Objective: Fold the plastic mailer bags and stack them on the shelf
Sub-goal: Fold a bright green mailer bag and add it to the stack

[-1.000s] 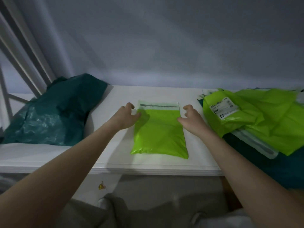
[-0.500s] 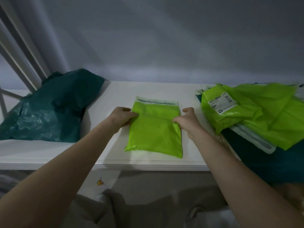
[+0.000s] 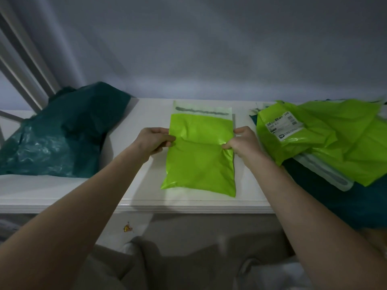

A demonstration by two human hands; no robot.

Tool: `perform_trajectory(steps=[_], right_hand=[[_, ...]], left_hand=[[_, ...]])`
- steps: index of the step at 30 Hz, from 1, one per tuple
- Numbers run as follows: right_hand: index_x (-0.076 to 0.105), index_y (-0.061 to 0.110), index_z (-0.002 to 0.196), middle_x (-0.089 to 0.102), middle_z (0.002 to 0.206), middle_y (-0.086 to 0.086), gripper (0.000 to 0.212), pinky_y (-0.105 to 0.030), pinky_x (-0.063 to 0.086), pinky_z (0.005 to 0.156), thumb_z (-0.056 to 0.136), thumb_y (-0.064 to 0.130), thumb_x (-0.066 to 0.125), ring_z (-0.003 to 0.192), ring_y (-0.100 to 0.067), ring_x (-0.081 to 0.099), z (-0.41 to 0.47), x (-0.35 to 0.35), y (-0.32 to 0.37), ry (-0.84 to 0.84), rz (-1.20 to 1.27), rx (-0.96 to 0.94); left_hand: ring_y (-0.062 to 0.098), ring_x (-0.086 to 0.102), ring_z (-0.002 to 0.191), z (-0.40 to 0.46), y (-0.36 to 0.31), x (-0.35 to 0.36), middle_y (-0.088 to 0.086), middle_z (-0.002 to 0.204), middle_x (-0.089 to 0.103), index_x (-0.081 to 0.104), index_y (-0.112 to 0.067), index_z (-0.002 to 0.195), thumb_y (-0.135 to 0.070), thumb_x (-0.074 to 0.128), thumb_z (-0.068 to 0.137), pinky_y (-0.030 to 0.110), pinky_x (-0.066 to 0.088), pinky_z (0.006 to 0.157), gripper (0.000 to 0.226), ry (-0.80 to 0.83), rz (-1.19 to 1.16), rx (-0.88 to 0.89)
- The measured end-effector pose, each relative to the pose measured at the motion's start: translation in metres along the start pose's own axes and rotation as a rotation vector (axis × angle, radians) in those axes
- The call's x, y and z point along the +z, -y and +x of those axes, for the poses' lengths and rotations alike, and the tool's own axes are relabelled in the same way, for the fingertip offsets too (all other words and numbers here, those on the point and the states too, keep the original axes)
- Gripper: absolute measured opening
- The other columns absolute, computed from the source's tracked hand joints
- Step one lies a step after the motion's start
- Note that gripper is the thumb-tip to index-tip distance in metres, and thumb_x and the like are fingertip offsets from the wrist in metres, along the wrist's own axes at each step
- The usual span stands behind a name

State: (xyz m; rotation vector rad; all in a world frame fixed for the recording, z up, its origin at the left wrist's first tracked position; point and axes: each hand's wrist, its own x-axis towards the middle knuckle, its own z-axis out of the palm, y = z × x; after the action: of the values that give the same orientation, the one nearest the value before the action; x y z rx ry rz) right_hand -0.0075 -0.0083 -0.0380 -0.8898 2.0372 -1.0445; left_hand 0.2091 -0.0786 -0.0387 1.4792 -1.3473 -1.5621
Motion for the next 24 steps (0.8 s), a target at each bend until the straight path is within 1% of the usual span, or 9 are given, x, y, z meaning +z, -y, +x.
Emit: perform_trajectory(steps=[2,3,5,7,10,14,16,19,24], right_hand=[[0.051,0.011,0.112,0.063,0.089,-0.012,0.047,-0.017,0.04,0.041,0.072,-0.004,0.072,0.054,-0.016,0.058,0.0,-0.001,0.001,0.011,0.059,0.021],[0.051,0.011,0.106,0.062,0.077,-0.011,0.042,-0.016,0.039,0.035,0.073,-0.007,0.07,0.042,-0.014,0.056,0.0,-0.002,0.001,0.019,0.091,0.038],[0.052,0.009,0.091,0.06,0.067,-0.013,0.029,-0.019,0.046,0.036,0.076,-0.013,0.063,0.032,-0.012,0.056,0.001,-0.003,0.001,0.051,0.166,0.072],[0.051,0.01,0.079,0.06,0.069,-0.015,0.027,-0.022,0.053,0.042,0.08,-0.016,0.056,0.034,-0.012,0.059,0.002,-0.004,0.0,0.086,0.222,0.094],[0.053,0.007,0.079,0.059,0.074,-0.013,0.023,-0.023,0.055,0.047,0.085,-0.014,0.048,0.038,-0.013,0.061,0.001,-0.005,-0.002,0.118,0.295,0.094],[0.053,0.004,0.1,0.057,0.079,-0.008,0.016,-0.026,0.056,0.055,0.093,0.001,0.039,0.055,-0.022,0.062,0.002,-0.004,-0.003,0.111,0.391,0.132],[0.051,0.001,0.103,0.057,0.082,-0.008,0.02,-0.029,0.056,0.059,0.094,0.007,0.034,0.06,-0.023,0.062,0.003,-0.004,-0.003,0.115,0.421,0.162],[0.052,0.001,0.09,0.056,0.083,-0.01,0.021,-0.032,0.054,0.064,0.092,0.01,0.033,0.06,-0.025,0.061,0.003,-0.004,-0.002,0.112,0.47,0.199],[0.05,0.002,0.095,0.054,0.086,-0.01,0.025,-0.033,0.055,0.064,0.095,0.026,0.041,0.06,-0.026,0.061,0.005,-0.003,-0.003,0.109,0.481,0.212]], left_hand=[[0.001,0.058,0.04,0.0,-0.001,-0.001,-0.002,0.046,0.063,0.065,-0.01,0.082,0.001,0.067,0.081,0.009,0.045,0.043,0.011,0.007,-0.089,-0.013],[0.002,0.061,0.043,0.001,0.0,-0.001,0.0,0.049,0.066,0.065,-0.006,0.086,0.002,0.066,0.081,0.009,0.049,0.047,0.01,0.017,-0.132,-0.014],[0.004,0.064,0.048,0.003,0.0,-0.001,0.002,0.055,0.069,0.063,-0.002,0.089,0.003,0.063,0.084,0.011,0.052,0.052,0.008,0.043,-0.196,-0.004],[0.005,0.066,0.052,0.005,0.002,0.0,0.004,0.058,0.07,0.062,0.0,0.09,0.004,0.058,0.087,0.012,0.054,0.057,0.007,0.077,-0.246,0.009],[0.006,0.068,0.059,0.006,0.002,0.005,0.009,0.072,0.071,0.061,0.004,0.099,0.003,0.049,0.091,0.014,0.056,0.066,0.014,0.114,-0.286,-0.013],[0.012,0.067,0.067,0.004,-0.001,0.009,0.015,0.093,0.066,0.058,0.008,0.102,0.001,0.039,0.093,0.017,0.056,0.071,0.022,0.075,-0.283,-0.051],[0.018,0.063,0.071,0.003,-0.002,0.011,0.014,0.091,0.063,0.056,0.007,0.096,-0.003,0.035,0.093,0.019,0.056,0.069,0.023,0.043,-0.306,-0.055],[0.018,0.055,0.063,0.002,-0.004,0.011,0.007,0.081,0.052,0.051,-0.005,0.08,-0.016,0.04,0.093,0.02,0.055,0.056,0.021,-0.016,-0.242,-0.097],[0.014,0.043,0.047,0.001,-0.002,0.009,0.005,0.07,0.049,0.053,-0.008,0.086,-0.044,0.046,0.094,0.018,0.049,0.041,0.037,0.078,0.038,-0.204]])
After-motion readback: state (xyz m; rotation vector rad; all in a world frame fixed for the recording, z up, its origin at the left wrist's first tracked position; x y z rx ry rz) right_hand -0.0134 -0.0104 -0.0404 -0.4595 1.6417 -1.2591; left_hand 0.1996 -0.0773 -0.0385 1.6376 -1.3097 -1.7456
